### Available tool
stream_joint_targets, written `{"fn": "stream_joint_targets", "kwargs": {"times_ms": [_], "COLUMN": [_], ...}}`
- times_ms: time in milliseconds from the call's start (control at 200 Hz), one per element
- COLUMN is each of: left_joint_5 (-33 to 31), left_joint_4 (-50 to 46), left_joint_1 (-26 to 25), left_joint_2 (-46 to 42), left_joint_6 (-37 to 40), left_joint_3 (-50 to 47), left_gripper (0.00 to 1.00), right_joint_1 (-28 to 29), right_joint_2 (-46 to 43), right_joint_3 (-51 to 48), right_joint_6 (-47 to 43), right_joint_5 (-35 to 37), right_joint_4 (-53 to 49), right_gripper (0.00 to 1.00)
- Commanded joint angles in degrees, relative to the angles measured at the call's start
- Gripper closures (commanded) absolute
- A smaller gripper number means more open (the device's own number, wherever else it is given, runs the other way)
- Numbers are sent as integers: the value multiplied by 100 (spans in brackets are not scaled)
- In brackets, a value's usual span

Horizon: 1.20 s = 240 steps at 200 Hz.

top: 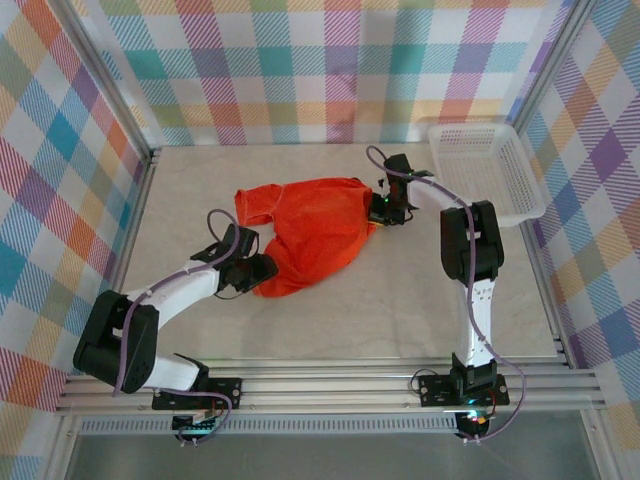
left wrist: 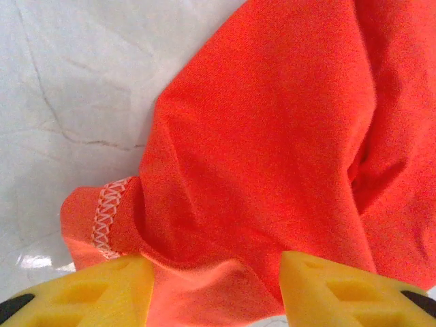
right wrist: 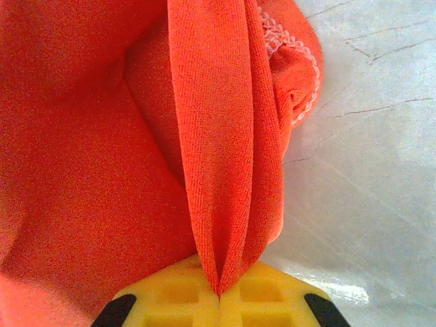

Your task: Fold the inside-out t-shirt

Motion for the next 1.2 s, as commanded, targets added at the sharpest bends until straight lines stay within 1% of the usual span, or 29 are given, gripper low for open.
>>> {"fn": "stream_joint_targets", "kwargs": {"times_ms": [0,150,250,295,330,380,445,490,540,650,760,815,880,980,1055,1115,1195], "left_joint_5": [16,-84,-40,-30,-38,-57,-137,-250,-373,-738,-1476,-1758,-1846,-1578,-1443,-1379,-1346], "left_joint_4": [231,148,240,267,282,281,203,117,-275,-1035,-2124,-2563,-2879,-3036,-3155,-3281,-3418], "left_joint_1": [-57,-57,-74,-96,-108,-118,-127,-127,-127,-121,-35,165,568,1411,1926,2208,2404], "left_joint_2": [-52,271,506,625,710,803,869,857,786,482,204,90,-67,-330,-444,-483,-483], "left_joint_6": [18,30,2,0,-1,3,8,40,136,496,966,1131,1228,1182,1151,1153,1208], "left_joint_3": [73,146,115,118,120,128,165,263,434,1104,2270,2896,3520,4180,4630,4984,5443], "left_gripper": [48,40,39,40,44,53,71,86,100,100,100,100,100,100,100,100,100], "right_joint_1": [-26,-26,-27,-30,-37,-37,-36,-35,-34,-41,-67,-90,-116,-172,-255,-347,-419], "right_joint_2": [-172,-186,-193,-184,-186,-178,-166,-170,-194,-475,-1102,-1446,-1957,-2669,-3290,-3762,-4366], "right_joint_3": [-17,58,93,97,90,82,80,78,80,122,295,413,590,661,547,399,271], "right_joint_6": [-69,-99,-113,-110,-94,-82,-73,-63,-69,-64,-148,-215,-320,-486,-600,-643,-655], "right_joint_5": [-172,-147,-128,-133,-152,-168,-186,-198,-178,-148,-42,93,338,722,1132,1305,1384], "right_joint_4": [-46,-98,-134,-129,-125,-116,-122,-108,-124,-253,-495,-670,-916,-1196,-1345,-1373,-1384], "right_gripper": [99,99,99,99,99,99,100,100,100,100,100,100,100,100,100,100,100]}}
